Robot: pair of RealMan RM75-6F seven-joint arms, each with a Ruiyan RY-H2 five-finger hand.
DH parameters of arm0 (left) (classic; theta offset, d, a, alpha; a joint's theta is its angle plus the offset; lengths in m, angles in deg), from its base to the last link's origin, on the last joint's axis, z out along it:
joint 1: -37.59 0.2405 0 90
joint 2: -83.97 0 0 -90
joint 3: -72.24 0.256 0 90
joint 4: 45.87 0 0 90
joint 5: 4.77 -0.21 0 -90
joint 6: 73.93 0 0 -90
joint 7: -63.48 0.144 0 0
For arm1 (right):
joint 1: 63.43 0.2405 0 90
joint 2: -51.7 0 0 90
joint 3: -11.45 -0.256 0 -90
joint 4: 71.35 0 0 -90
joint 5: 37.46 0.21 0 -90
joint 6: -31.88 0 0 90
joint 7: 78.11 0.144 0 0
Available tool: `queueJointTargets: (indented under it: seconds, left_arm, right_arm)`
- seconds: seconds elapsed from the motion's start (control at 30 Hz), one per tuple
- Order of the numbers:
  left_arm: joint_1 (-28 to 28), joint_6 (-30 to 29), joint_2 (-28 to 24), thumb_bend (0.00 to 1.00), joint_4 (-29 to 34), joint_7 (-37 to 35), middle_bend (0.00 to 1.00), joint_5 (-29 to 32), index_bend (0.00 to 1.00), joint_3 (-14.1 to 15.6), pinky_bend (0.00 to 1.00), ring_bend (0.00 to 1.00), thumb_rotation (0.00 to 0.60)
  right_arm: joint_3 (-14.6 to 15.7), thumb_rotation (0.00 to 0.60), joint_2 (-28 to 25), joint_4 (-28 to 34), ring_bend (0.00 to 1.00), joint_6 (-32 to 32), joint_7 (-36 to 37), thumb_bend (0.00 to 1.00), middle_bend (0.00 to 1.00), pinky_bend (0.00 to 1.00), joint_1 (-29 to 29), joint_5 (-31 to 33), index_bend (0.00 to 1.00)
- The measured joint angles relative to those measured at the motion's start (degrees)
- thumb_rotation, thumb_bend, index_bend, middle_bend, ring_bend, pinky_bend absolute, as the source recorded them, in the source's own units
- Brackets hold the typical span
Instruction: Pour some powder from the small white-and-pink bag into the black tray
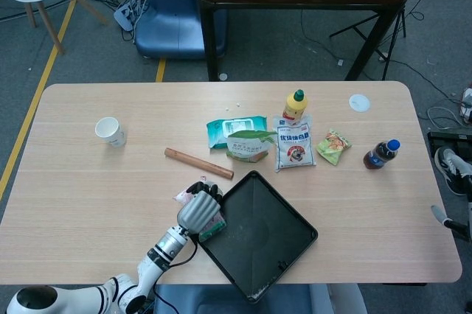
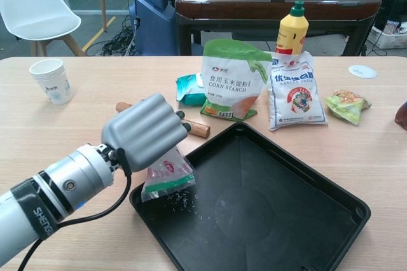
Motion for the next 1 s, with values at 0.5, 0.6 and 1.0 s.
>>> queueJointTargets:
  seconds: [0.5, 0.6, 1.0]
  left_arm:
    - [-1.0, 8.9, -5.3, 0.17, 9.6, -17.1, 0.63, 18.6, 0.37, -9.3, 0.63, 0.59, 0.600]
    - [-0.9, 9.9, -6.8, 0.17, 11.0, -21.5, 0.63, 21.4, 0.37, -10.9, 0.63, 0.58, 0.600]
    - [-0.6, 21.2, -14.0, 0.17, 16.6, -45.8, 0.63, 33.4, 0.34, -15.7, 0.63, 0.58, 0.600]
  right_arm:
    - [-0.2, 0.600, 0.3, -0.2, 0.10, -0.8, -0.2, 0.16, 0.22, 0.12, 0.4, 0.5, 0.07]
    - [-0.3, 0.600, 0.3, -0.3, 0.10, -0.9, -0.2, 0.16, 0.22, 0.12, 0.5, 0.5, 0.07]
    - [-0.3, 0.600, 0.8, -0.5, 0.10, -1.9, -0.4, 0.16, 0.22, 0.12, 1.2, 0.6, 0.07]
